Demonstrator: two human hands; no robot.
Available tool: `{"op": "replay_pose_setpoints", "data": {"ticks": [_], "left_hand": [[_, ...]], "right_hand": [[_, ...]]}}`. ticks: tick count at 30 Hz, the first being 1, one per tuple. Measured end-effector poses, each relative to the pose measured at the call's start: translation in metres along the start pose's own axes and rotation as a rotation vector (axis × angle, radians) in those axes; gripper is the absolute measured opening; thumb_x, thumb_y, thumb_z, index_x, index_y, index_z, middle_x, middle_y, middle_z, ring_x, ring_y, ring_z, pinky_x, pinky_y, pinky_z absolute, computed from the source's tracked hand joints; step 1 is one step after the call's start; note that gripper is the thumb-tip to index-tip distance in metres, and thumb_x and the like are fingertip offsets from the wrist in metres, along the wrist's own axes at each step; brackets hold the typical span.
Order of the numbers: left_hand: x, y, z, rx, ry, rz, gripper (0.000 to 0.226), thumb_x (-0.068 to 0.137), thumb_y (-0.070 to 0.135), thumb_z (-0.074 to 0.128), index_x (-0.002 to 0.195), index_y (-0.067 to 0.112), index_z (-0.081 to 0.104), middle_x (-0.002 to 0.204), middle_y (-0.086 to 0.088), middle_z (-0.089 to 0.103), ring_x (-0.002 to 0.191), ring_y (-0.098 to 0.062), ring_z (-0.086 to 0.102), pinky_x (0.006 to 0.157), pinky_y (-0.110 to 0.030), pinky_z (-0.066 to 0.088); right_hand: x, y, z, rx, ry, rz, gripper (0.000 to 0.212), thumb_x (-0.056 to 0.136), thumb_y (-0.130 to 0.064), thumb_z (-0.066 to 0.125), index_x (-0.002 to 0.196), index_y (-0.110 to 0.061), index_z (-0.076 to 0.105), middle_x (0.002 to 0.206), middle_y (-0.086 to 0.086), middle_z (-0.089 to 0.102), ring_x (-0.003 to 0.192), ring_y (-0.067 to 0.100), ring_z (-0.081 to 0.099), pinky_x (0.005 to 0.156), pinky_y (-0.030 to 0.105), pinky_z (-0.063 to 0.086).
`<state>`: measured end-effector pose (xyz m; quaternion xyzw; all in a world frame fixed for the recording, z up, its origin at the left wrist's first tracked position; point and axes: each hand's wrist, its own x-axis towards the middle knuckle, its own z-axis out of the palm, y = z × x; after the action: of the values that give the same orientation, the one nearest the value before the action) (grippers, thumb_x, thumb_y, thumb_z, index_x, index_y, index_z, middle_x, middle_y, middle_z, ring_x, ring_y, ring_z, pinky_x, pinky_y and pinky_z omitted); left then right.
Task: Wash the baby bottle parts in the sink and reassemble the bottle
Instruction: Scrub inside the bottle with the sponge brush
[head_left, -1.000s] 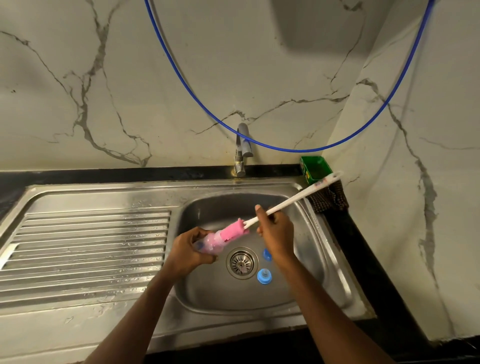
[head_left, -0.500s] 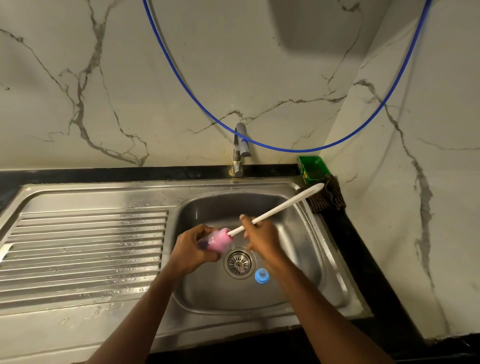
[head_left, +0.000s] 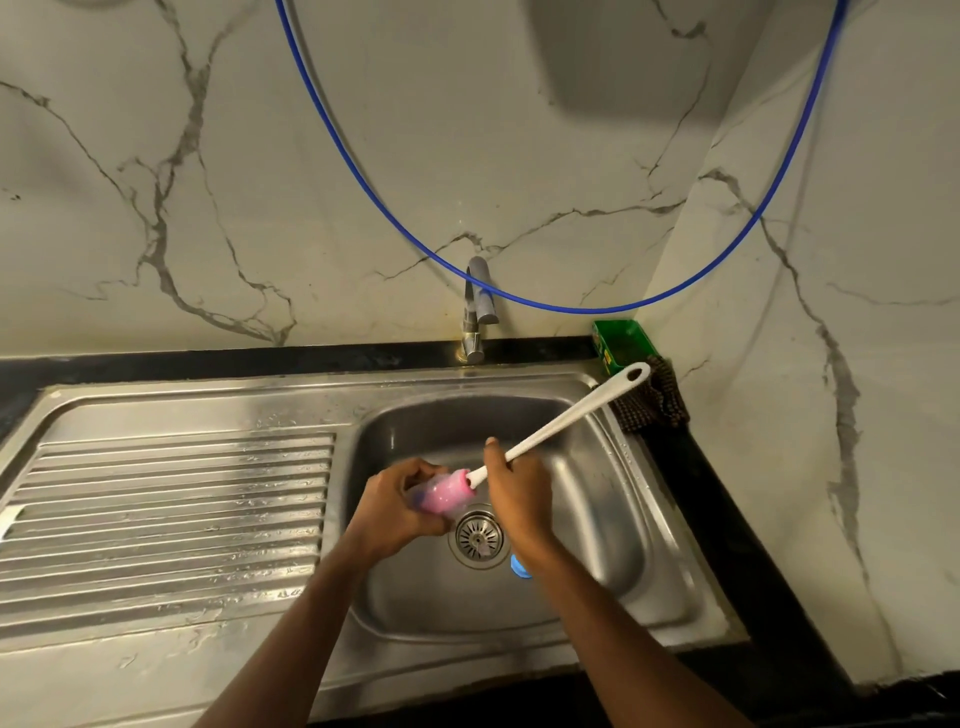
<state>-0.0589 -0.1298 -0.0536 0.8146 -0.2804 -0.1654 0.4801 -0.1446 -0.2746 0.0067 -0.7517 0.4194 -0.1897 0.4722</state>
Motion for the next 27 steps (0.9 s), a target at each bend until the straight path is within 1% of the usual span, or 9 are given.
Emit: {"op": "replay_pose_setpoints", "data": {"ticks": [4,7,9,11,13,16,21,24,27], "left_hand": [[-0.003,-0.008,-0.002,-0.041,0.017,-0.035,0.055,0.049,0.02,0.094,0.098,0.024,0.069,0.092,0.009,0.071,0.084,-0.002,0.065,0.071,-0.019,0.055],[-0.006,-0.018,-0.006,-0.068,0.016,-0.074,0.055,0.046,0.023,0.092,0.096,0.023,0.069,0.09,0.004,0.072,0.082,-0.012,0.068,0.073,-0.033,0.059],[-0.007,-0.017,-0.005,-0.08,0.002,-0.087,0.055,0.045,0.023,0.091,0.096,0.024,0.07,0.09,0.002,0.073,0.081,-0.015,0.069,0.073,-0.039,0.06],[-0.007,-0.019,-0.006,-0.085,-0.001,-0.09,0.056,0.043,0.029,0.09,0.095,0.024,0.069,0.091,0.003,0.072,0.083,-0.015,0.068,0.075,-0.039,0.059],[-0.007,-0.021,-0.009,-0.083,0.004,-0.079,0.058,0.043,0.035,0.088,0.097,0.025,0.069,0.093,0.006,0.072,0.086,-0.013,0.068,0.078,-0.036,0.059],[-0.001,-0.013,-0.012,-0.053,0.015,-0.055,0.058,0.044,0.035,0.089,0.097,0.026,0.069,0.093,0.009,0.073,0.085,-0.009,0.069,0.077,-0.033,0.058],[0.007,-0.002,-0.014,-0.001,0.013,-0.007,0.051,0.049,0.017,0.094,0.092,0.028,0.068,0.087,0.012,0.072,0.079,-0.006,0.067,0.07,-0.024,0.055],[0.003,-0.006,-0.019,0.015,0.025,-0.013,0.051,0.049,0.015,0.094,0.087,0.034,0.065,0.087,0.017,0.071,0.082,0.0,0.065,0.07,-0.018,0.051],[0.007,0.009,-0.011,0.038,0.018,0.022,0.052,0.049,0.015,0.094,0.087,0.034,0.064,0.088,0.016,0.07,0.083,0.005,0.064,0.068,-0.011,0.049]], "right_hand": [[0.015,0.004,-0.013,-0.061,-0.194,-0.018,0.055,0.085,-0.066,0.047,0.062,-0.019,0.062,0.06,-0.002,0.065,0.067,0.021,0.065,0.062,0.031,0.047],[0.018,0.008,-0.021,0.204,-0.354,-0.103,0.015,0.091,-0.042,0.057,0.089,-0.029,0.065,0.078,-0.005,0.064,0.063,0.011,0.061,0.055,0.024,0.046],[0.018,0.011,-0.023,0.215,-0.421,-0.191,0.011,0.092,-0.028,0.06,0.095,-0.021,0.068,0.082,-0.001,0.066,0.061,0.009,0.06,0.054,0.022,0.047],[0.024,0.009,-0.033,0.147,-0.376,-0.251,0.009,0.089,-0.023,0.064,0.088,-0.018,0.072,0.077,0.004,0.069,0.063,0.011,0.062,0.062,0.026,0.051],[0.03,0.007,-0.044,0.159,-0.246,-0.227,0.014,0.087,-0.029,0.066,0.085,-0.018,0.074,0.072,0.007,0.071,0.065,0.012,0.064,0.068,0.028,0.053],[0.022,0.008,-0.037,0.253,0.024,-0.101,0.033,0.084,-0.041,0.067,0.077,-0.008,0.071,0.06,0.004,0.067,0.053,0.004,0.061,0.062,0.027,0.051],[0.01,0.0,-0.034,0.218,-0.18,-0.062,0.031,0.082,-0.038,0.071,0.07,-0.01,0.066,0.058,0.005,0.066,0.046,0.01,0.06,0.052,0.022,0.051],[0.027,-0.006,-0.048,0.206,-0.014,-0.122,0.035,0.084,-0.04,0.068,0.07,-0.009,0.064,0.054,0.003,0.064,0.043,0.007,0.057,0.047,0.019,0.048],[0.014,0.0,-0.021,0.336,0.09,-0.051,0.038,0.09,-0.034,0.063,0.061,-0.013,0.052,0.041,0.001,0.051,0.033,0.012,0.048,0.041,0.027,0.042]]}}
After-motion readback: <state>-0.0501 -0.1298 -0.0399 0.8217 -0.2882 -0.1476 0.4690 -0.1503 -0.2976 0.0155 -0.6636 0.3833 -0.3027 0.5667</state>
